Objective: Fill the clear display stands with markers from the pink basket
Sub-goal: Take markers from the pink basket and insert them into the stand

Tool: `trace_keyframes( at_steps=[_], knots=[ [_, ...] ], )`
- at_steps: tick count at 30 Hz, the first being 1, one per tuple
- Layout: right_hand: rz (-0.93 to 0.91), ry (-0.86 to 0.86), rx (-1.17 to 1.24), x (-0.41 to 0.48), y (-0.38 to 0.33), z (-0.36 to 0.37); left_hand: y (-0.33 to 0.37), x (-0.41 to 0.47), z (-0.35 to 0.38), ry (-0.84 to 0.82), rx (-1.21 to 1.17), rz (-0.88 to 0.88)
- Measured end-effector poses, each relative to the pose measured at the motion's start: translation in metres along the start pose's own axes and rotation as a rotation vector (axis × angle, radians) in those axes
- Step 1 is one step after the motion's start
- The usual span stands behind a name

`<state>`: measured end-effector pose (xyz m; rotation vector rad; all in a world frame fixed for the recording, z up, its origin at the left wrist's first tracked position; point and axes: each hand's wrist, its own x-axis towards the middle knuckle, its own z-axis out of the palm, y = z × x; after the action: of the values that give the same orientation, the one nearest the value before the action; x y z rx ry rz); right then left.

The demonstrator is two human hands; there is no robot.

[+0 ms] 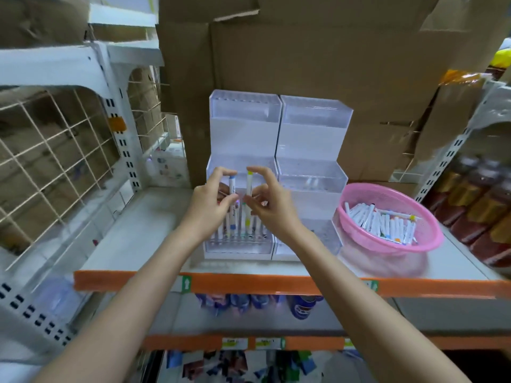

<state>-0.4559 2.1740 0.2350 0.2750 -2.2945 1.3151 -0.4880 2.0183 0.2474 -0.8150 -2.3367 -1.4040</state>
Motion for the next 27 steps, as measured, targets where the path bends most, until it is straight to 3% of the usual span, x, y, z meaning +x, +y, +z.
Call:
trace_keyframes(
  at_steps=[19, 27],
  knots=[
    [0.068, 0.150, -0.026, -0.010, -0.004, 0.024, -0.025, -0.003, -0.008, 0.008, -0.097, 0.012],
    [0.051, 0.130, -0.051, -0.009, 0.003, 0.035, -0.032, -0.002, -0.001, 0.022, -0.087, 0.017]
  ],
)
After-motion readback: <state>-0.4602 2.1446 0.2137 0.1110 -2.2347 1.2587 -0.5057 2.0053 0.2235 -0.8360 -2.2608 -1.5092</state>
